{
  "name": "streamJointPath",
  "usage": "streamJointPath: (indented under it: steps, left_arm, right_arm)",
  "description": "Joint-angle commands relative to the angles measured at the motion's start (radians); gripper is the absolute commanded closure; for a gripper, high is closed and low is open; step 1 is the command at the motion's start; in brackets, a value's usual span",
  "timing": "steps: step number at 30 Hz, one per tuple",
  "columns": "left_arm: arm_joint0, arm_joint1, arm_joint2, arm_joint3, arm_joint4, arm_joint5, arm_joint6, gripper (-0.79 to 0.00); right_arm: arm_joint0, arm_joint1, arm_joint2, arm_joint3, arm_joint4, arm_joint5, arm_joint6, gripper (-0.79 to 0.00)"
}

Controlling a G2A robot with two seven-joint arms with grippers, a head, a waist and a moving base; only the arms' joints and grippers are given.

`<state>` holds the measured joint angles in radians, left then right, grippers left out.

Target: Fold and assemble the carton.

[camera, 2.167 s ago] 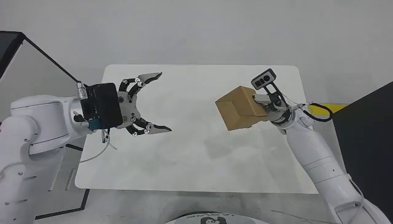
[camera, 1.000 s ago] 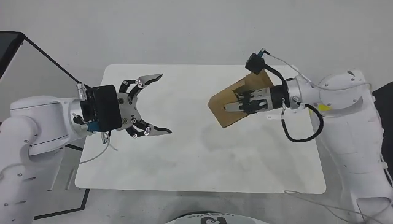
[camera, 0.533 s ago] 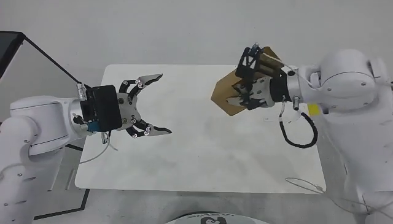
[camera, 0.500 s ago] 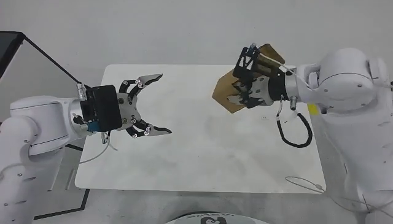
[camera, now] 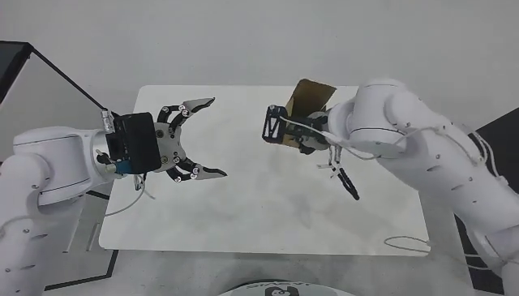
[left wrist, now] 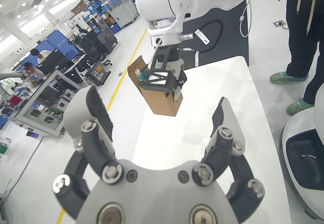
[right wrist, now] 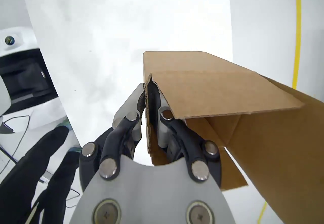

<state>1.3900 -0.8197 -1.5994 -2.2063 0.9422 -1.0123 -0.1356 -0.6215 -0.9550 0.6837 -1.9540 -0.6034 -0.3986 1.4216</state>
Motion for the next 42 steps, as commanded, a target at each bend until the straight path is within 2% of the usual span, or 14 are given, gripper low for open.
streamJointPath:
  steps: [1, 10, 14, 23, 36, 42]
  left_arm:
    - [0.000, 0.000, 0.000, 0.000, 0.000, 0.000, 0.000, -0.785]
    - [0.000, 0.000, 0.000, 0.000, 0.000, 0.000, 0.000, -0.785]
    - [0.000, 0.000, 0.000, 0.000, 0.000, 0.000, 0.000, -0.785]
    - [0.000, 0.000, 0.000, 0.000, 0.000, 0.000, 0.000, -0.785]
    - [0.000, 0.000, 0.000, 0.000, 0.000, 0.000, 0.000, -0.785]
    - [0.000, 0.000, 0.000, 0.000, 0.000, 0.000, 0.000, -0.785]
  right_arm:
    - [0.002, 0.001, -0.004, 0.001, 0.000, -0.002, -0.002, 0.000]
    - [-0.010, 0.001, -0.012, 0.005, -0.015, -0.008, -0.019, 0.000]
    - [-0.043, -0.008, -0.074, 0.020, -0.103, -0.049, -0.062, 0.000]
    - [-0.087, -0.048, -0.196, 0.099, -0.237, -0.054, -0.182, 0.000]
    - [-0.088, -0.051, -0.199, 0.108, -0.244, -0.052, -0.191, 0.000]
    - [-0.139, -0.066, -0.256, 0.155, -0.385, -0.032, -0.255, 0.000]
